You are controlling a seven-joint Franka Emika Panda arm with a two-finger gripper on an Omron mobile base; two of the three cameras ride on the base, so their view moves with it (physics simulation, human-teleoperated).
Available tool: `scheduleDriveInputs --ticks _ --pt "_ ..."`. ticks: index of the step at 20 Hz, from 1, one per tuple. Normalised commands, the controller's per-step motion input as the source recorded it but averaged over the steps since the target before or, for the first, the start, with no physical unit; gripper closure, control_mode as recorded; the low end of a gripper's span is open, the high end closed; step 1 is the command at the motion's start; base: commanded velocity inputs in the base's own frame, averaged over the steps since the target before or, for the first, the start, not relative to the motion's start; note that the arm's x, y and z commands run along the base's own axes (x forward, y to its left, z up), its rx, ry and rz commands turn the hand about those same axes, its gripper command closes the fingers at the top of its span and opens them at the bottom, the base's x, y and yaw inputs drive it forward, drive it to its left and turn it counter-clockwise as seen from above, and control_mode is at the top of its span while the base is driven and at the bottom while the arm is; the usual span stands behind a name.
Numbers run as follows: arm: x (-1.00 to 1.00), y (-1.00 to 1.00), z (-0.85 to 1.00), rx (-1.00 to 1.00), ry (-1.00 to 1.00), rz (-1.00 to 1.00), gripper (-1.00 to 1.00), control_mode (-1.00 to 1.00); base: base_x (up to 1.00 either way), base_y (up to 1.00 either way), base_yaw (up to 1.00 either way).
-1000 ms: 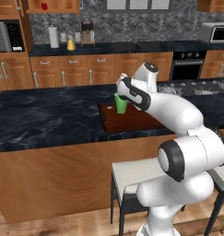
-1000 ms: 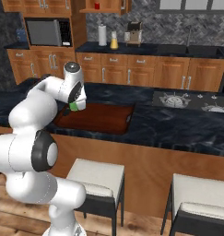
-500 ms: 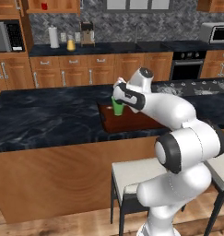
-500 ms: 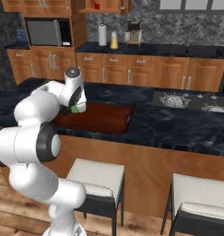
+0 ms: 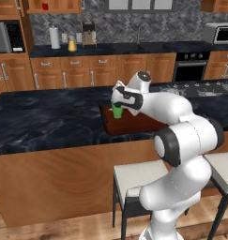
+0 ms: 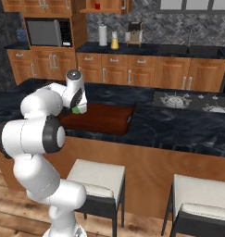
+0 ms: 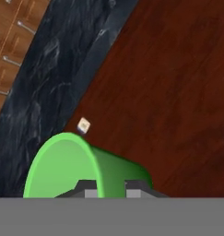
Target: There is a tray on the dining counter. Grab the cup, mug, and pitcher and place them on the tray. The pitcher may be placed next to the tray if it cannot fit the tray.
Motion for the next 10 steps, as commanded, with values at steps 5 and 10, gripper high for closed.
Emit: scheduleDriveInputs --ticks 5,10 --pt "0.21 0.09 -0.26 0.0 0.0 0.0 1.0 -1.0 0.0 0.0 0.0" --pt "0.25 0.02 -0.07 0.0 0.0 0.0 1.0 -1.0 0.0 0.0 0.0"
